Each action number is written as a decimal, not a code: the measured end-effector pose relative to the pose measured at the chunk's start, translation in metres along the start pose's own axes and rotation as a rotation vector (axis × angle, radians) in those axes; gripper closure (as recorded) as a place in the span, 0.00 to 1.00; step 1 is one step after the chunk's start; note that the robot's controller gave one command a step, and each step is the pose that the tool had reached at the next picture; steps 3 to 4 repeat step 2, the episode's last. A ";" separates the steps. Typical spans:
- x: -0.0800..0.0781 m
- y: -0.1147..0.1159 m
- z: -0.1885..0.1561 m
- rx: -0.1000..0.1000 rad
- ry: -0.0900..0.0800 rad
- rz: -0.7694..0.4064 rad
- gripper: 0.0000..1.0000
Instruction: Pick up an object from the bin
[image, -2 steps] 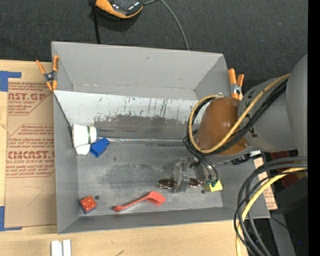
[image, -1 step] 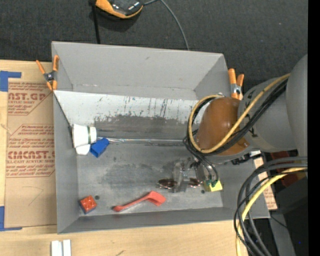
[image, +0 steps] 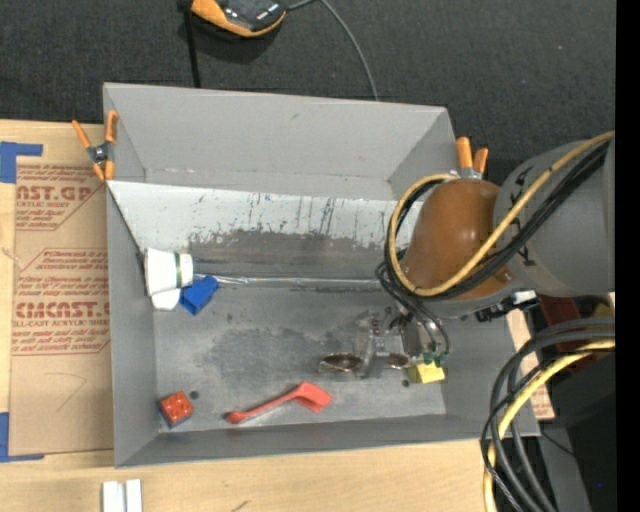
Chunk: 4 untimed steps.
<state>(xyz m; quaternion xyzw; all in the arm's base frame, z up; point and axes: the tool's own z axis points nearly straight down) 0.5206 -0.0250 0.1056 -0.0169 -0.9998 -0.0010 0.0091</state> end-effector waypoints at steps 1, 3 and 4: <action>-0.007 -0.005 -0.043 0.000 -0.011 -0.053 1.00; -0.005 -0.006 -0.111 0.000 -0.002 -0.058 1.00; -0.005 -0.006 -0.111 0.000 -0.002 -0.058 1.00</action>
Offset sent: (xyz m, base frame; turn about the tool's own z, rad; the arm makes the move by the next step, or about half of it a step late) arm 0.0061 -0.0070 0.1117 -0.0581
